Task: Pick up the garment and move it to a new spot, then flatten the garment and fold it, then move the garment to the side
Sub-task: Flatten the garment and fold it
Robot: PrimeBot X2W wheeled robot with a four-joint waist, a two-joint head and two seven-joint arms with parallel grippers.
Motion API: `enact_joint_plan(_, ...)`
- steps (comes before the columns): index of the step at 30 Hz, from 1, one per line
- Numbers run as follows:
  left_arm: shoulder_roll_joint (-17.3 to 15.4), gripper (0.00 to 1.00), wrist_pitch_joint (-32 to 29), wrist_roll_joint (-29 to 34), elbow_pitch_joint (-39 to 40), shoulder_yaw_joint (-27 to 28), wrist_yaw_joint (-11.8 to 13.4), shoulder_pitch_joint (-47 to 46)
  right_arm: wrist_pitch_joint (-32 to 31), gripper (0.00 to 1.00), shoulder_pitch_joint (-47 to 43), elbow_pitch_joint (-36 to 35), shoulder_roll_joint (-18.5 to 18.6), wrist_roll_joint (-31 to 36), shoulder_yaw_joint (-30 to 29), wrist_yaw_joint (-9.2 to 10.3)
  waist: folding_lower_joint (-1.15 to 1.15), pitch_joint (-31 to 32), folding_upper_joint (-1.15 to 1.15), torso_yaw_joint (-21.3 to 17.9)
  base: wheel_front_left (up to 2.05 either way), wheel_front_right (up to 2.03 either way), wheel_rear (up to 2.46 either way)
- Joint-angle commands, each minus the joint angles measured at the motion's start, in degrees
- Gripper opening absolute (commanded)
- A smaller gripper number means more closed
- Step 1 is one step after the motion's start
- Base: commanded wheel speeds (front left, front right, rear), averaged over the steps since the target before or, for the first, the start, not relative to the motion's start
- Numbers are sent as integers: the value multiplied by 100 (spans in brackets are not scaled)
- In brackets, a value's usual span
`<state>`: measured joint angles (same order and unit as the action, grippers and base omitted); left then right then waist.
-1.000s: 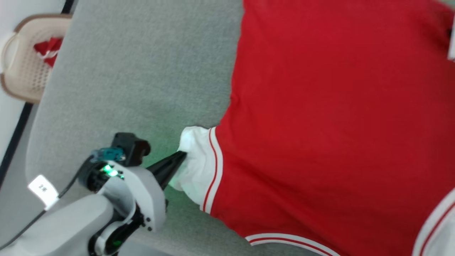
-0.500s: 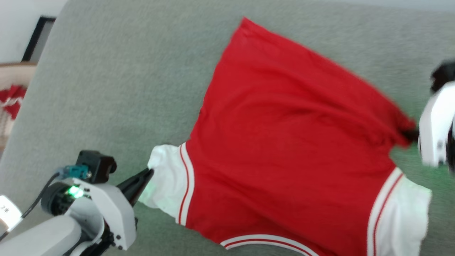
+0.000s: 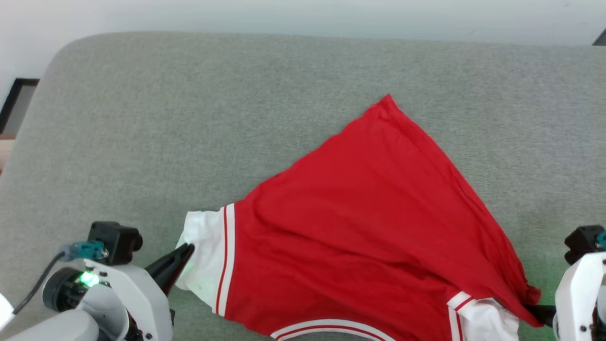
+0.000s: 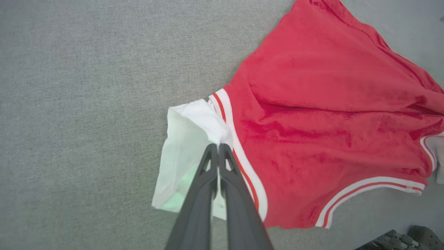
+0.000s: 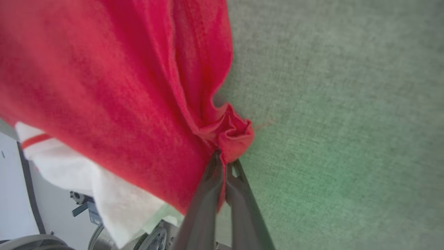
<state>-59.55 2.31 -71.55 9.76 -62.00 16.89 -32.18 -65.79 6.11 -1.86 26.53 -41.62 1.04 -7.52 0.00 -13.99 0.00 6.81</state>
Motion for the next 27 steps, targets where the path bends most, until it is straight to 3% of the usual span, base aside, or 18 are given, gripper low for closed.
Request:
enact_joint_plan(1,14,0,45,-34,-3,17,35,91,108,0,-154,-23,-151,200,-60,7,0,54,0,-77,0,0,0)
enact_joint_plan(4,33,0,66,-58,-20,16,22,110,414,0,-193,57,-373,509,-201,8,0,60,0,-101,0,0,0)
enact_joint_plan(5,35,0,72,-56,-33,14,18,119,526,44,-170,77,-418,646,-207,8,0,61,0,-107,0,0,0)
enact_joint_plan(6,42,0,78,-54,-43,11,12,127,596,100,-150,129,-469,723,-225,8,0,66,0,-111,0,0,0)
enact_joint_plan(11,59,0,98,-84,-57,16,4,156,480,100,-72,65,-518,776,-244,9,0,83,0,-117,0,0,0)
enact_joint_plan(22,115,0,140,-19,-5,-9,29,144,-253,100,540,-1312,-424,527,-769,8,0,6,0,44,0,0,0)
enact_joint_plan(27,263,0,104,50,-37,-34,-51,21,132,100,1325,-1465,-290,666,-403,8,0,-122,0,239,0,0,0)
